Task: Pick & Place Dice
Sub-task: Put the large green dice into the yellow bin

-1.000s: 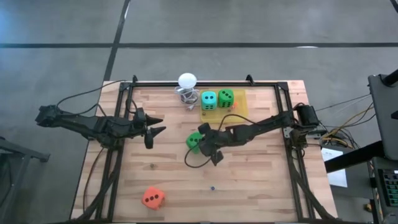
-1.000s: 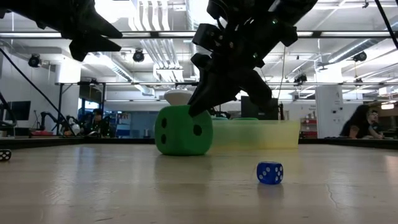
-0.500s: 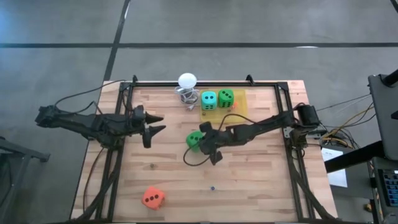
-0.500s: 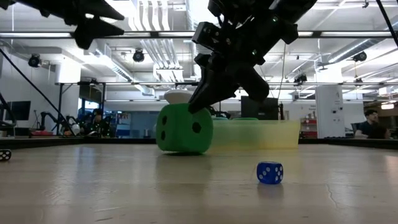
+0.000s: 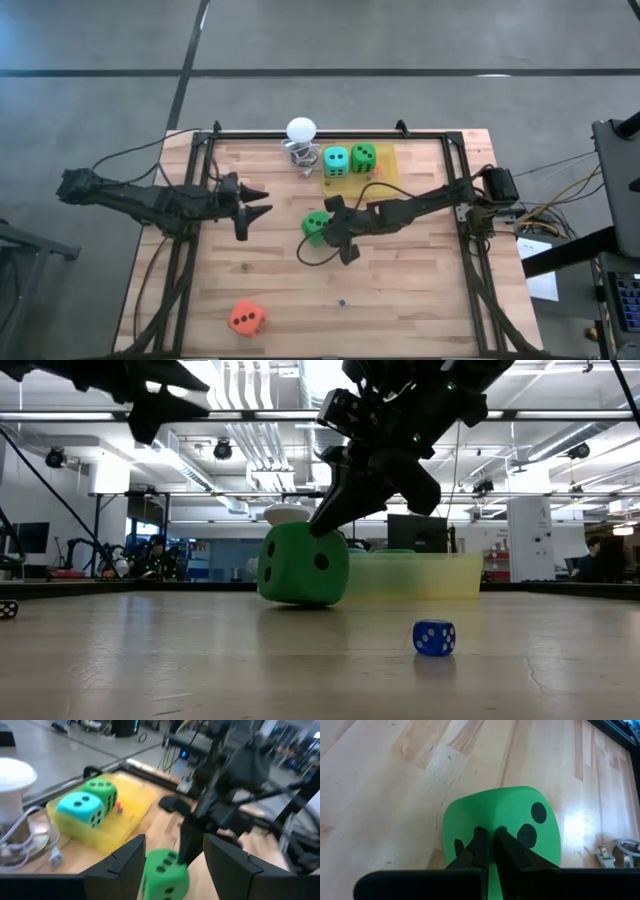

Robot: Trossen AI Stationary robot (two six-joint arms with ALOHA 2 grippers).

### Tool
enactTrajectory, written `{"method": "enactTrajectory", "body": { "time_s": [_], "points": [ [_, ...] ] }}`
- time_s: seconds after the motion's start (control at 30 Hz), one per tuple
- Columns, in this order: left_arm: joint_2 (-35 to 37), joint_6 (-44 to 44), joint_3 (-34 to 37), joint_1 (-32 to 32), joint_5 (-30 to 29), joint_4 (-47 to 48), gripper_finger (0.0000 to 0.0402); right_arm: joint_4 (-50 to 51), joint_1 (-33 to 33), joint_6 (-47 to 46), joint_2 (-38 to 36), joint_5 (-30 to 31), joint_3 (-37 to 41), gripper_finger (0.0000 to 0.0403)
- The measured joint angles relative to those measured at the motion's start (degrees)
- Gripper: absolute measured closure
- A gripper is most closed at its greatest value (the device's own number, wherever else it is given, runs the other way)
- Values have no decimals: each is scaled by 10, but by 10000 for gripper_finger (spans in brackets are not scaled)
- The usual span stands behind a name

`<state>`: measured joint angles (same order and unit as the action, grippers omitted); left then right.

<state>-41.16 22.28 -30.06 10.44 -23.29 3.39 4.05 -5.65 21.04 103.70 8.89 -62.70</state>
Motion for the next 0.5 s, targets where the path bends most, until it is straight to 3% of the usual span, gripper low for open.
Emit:
{"method": "enactTrajectory", "body": {
  "time_s": [0.5],
  "points": [
    [2, -15, -26, -2, 6, 7, 199, 22, 5, -31, -75, 17, 3, 396]
  ]
}}
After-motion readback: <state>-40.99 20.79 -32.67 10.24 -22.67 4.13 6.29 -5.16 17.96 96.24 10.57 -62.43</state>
